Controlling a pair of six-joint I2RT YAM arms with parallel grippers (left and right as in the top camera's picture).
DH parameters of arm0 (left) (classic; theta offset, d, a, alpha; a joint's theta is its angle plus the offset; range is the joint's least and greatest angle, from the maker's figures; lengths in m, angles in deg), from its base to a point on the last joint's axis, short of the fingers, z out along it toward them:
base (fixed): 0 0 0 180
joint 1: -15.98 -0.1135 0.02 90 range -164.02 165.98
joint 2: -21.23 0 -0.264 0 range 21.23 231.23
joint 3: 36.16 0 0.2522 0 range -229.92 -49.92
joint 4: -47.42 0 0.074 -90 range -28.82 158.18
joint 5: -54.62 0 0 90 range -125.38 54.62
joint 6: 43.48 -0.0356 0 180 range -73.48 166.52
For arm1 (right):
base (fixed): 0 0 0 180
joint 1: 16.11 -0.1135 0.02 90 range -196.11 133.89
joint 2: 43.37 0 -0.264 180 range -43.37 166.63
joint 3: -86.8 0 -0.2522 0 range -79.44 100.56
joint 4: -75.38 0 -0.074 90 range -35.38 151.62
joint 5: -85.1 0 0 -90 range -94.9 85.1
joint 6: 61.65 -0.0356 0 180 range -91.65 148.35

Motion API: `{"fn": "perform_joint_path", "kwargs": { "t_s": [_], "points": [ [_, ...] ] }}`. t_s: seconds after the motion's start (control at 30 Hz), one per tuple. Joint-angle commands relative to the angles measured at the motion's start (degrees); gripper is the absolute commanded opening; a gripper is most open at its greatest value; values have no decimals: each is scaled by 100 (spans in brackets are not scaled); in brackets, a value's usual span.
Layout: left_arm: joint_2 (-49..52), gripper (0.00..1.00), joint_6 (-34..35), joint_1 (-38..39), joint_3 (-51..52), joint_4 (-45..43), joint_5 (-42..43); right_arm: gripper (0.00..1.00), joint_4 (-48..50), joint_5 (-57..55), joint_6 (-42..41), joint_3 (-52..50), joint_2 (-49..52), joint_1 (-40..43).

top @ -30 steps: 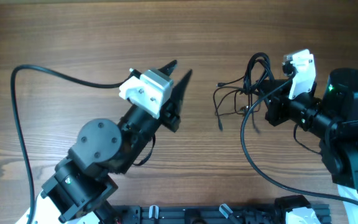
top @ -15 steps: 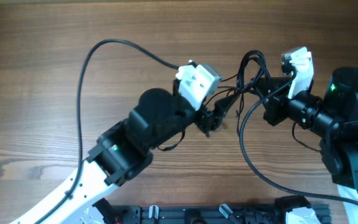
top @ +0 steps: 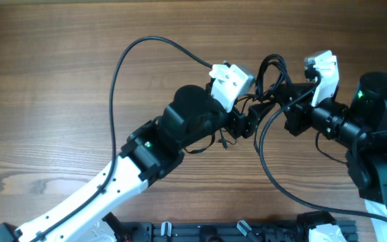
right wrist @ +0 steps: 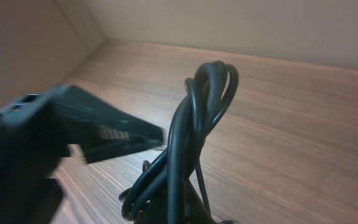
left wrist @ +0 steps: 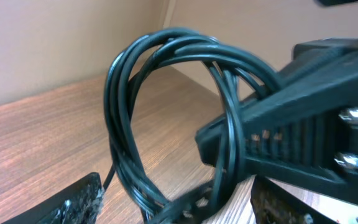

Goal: Untangle cables

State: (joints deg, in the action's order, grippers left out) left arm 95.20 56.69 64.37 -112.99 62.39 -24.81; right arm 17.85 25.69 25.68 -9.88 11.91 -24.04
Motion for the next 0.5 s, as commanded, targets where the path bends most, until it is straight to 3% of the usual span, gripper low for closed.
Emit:
{"fn": "perform_joint_path", "kwargs": {
  "t_s": [0.0, 0.13, 0.47],
  "points": [
    [199, 75, -72, -22, -55, -260, -22, 5, 37, 293, -76, 9, -31, 28],
    [199, 69, -70, -22, -55, -599, -527, 5, 20, 291, -44, 9, -31, 28],
    [155, 71, -68, -28, -55, -726, -758, 4, -15, 31, -31, 9, -31, 28]
  ]
}}
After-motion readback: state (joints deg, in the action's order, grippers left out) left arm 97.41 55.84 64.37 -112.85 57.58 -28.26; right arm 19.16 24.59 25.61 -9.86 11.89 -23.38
